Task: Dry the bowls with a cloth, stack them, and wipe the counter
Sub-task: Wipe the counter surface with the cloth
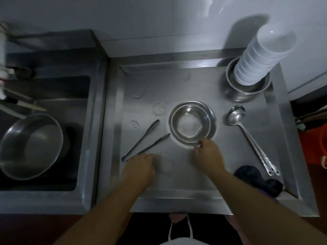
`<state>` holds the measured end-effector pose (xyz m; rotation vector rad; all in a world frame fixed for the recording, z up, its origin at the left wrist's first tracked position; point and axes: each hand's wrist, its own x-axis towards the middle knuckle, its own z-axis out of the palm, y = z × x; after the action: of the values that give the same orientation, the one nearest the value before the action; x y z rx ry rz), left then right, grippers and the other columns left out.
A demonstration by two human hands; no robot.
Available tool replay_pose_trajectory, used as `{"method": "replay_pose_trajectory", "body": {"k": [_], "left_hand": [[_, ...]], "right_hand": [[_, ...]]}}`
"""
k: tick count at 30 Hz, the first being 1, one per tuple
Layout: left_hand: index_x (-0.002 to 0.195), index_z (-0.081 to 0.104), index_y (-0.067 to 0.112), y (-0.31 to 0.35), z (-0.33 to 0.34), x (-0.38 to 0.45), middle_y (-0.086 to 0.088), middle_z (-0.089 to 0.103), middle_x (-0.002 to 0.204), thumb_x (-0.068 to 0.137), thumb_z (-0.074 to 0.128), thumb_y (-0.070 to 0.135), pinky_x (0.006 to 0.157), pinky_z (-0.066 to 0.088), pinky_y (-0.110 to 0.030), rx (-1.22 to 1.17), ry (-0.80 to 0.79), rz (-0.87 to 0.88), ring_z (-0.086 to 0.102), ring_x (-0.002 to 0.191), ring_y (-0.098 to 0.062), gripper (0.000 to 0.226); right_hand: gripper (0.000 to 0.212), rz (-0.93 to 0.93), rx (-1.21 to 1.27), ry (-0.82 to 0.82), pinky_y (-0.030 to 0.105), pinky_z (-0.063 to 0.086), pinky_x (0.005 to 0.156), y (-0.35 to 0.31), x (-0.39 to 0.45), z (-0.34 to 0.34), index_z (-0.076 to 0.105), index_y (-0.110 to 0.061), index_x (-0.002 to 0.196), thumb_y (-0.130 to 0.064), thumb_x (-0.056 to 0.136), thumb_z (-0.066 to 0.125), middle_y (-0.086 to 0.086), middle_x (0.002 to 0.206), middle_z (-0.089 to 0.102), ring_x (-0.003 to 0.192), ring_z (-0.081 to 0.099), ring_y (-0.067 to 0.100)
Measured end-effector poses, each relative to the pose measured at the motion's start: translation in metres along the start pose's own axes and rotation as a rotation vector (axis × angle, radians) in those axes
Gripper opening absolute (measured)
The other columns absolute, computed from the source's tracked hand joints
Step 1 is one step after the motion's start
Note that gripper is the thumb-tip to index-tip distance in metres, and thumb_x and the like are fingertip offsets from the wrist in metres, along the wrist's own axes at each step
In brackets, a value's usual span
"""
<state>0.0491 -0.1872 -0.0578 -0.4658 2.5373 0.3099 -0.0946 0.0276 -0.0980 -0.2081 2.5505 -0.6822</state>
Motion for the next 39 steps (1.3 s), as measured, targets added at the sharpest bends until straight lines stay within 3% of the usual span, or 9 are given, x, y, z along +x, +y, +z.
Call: {"method": "replay_pose_trajectory", "body": {"k": [5,8,12,20,23,29,32,36,39], "left_hand": [[0.123,0.06,0.018,-0.054,0.007,0.012,-0.006,0.064,0.123,0.101,0.054,0.029,0.089,0.053,-0.041,-0.07,0.036,-0.056,0.061,0.11,-0.027,0.026],[0.127,0.058,0.016,-0.069,0.014,0.029,-0.007,0.059,0.127,0.099,0.062,0.035,0.092,0.053,-0.04,-0.103,0.069,-0.061,0.058,0.115,-0.027,0.034],[0.133,0.054,0.012,-0.075,0.024,0.053,-0.011,0.055,0.129,0.095,0.069,0.041,0.09,0.052,-0.04,-0.079,0.116,-0.032,0.056,0.115,-0.03,0.05],[0.129,0.055,0.008,-0.075,0.022,0.073,-0.015,0.056,0.129,0.097,0.065,0.027,0.095,0.05,-0.043,-0.076,0.058,-0.016,0.054,0.116,-0.033,0.039],[0.124,0.057,0.007,-0.068,0.015,0.074,-0.016,0.056,0.127,0.094,0.067,0.026,0.095,0.051,-0.046,-0.109,0.031,-0.036,0.053,0.117,-0.035,0.037],[0.126,0.06,0.01,-0.013,0.0,0.065,-0.013,0.057,0.125,0.091,0.071,0.036,0.096,0.051,-0.045,-0.21,0.049,0.044,0.054,0.12,-0.034,0.045],[0.124,0.061,0.012,0.037,-0.002,0.063,-0.011,0.057,0.122,0.09,0.07,0.035,0.095,0.051,-0.045,-0.229,0.028,0.126,0.055,0.119,-0.033,0.042],[0.137,0.056,0.013,0.112,0.0,0.068,-0.013,0.056,0.132,0.091,0.067,0.032,0.101,0.049,-0.046,-0.249,-0.011,0.219,0.054,0.126,-0.034,0.051],[0.129,0.056,0.011,0.164,0.003,0.076,-0.012,0.053,0.132,0.093,0.066,0.031,0.098,0.049,-0.044,-0.234,-0.031,0.259,0.053,0.125,-0.031,0.043]], "right_hand": [[0.02,0.009,0.01,-0.1,0.045,0.053,0.086,-0.059,-0.022,0.053,0.066,-0.014,0.111,-0.025,0.096,0.058,0.009,0.109,0.064,0.103,0.061,0.03],[0.018,0.038,-0.053,-0.133,0.046,0.052,0.089,-0.07,-0.03,0.071,0.063,-0.015,0.11,-0.027,0.099,0.056,0.009,0.111,0.062,0.106,0.059,0.031],[0.02,0.046,-0.114,-0.141,0.045,0.052,0.091,-0.066,-0.038,0.086,0.063,-0.014,0.111,-0.029,0.101,0.054,0.009,0.114,0.062,0.109,0.059,0.031],[0.033,0.105,-0.123,-0.099,0.045,0.051,0.093,-0.05,-0.053,0.086,0.063,-0.015,0.129,-0.027,0.101,0.051,0.009,0.124,0.063,0.116,0.058,0.031],[0.029,0.077,-0.168,-0.092,0.041,0.049,0.09,-0.038,-0.061,0.081,0.062,-0.017,0.127,-0.03,0.103,0.05,0.006,0.119,0.062,0.112,0.057,0.029],[0.028,0.074,-0.196,-0.07,0.038,0.049,0.089,0.002,-0.082,0.054,0.061,-0.022,0.125,-0.033,0.102,0.05,0.0,0.116,0.06,0.106,0.057,0.024],[0.026,0.095,-0.216,-0.041,0.04,0.05,0.089,0.03,-0.091,0.033,0.063,-0.02,0.122,-0.031,0.101,0.052,0.001,0.115,0.061,0.106,0.058,0.026],[0.023,0.083,-0.254,-0.037,0.044,0.05,0.09,0.071,-0.097,0.001,0.067,-0.018,0.117,-0.028,0.099,0.056,0.002,0.113,0.064,0.107,0.06,0.029],[0.022,0.02,-0.286,-0.07,0.044,0.052,0.084,0.104,-0.098,-0.022,0.069,-0.016,0.113,-0.024,0.095,0.06,0.004,0.11,0.065,0.103,0.061,0.03]]}}
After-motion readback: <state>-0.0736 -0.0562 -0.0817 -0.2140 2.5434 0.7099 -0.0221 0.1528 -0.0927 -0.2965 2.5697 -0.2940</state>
